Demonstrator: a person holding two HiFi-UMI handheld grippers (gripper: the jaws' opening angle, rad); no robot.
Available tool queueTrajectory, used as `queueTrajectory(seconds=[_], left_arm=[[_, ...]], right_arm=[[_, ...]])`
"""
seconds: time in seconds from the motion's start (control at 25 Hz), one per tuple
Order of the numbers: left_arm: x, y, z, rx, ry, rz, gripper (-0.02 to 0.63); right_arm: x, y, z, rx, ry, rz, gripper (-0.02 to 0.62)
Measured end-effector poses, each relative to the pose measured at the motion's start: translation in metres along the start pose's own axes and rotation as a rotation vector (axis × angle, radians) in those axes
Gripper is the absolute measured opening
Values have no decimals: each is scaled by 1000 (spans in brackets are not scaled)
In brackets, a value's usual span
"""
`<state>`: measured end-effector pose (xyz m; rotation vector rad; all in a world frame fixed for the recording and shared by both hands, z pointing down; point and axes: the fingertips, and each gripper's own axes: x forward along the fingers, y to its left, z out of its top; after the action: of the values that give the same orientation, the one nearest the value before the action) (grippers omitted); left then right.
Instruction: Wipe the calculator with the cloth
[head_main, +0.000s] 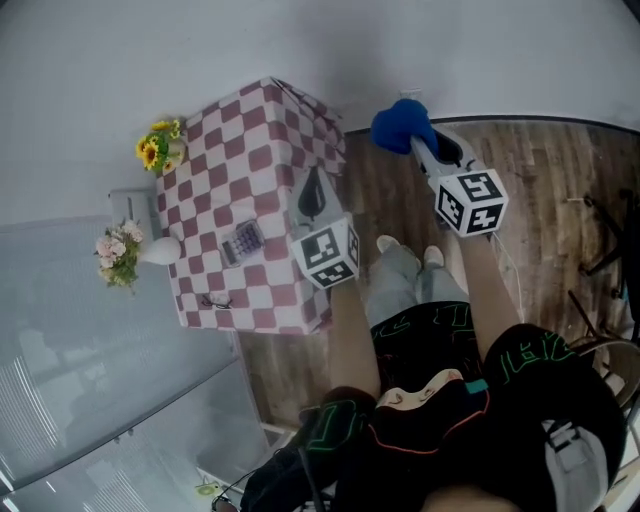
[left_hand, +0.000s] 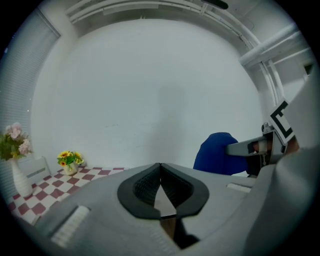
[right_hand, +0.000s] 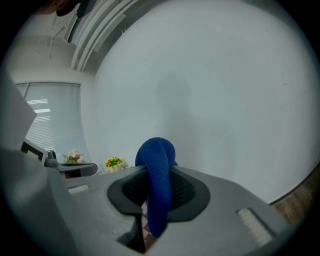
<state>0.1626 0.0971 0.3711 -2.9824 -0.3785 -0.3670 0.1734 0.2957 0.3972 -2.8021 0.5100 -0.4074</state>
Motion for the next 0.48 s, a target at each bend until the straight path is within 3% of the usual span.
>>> queueTrajectory(seconds=[0.48], left_arm=[[49, 83, -28, -144, 22, 114, 9]], right_arm=[[108, 58, 7, -119, 97, 160, 80]])
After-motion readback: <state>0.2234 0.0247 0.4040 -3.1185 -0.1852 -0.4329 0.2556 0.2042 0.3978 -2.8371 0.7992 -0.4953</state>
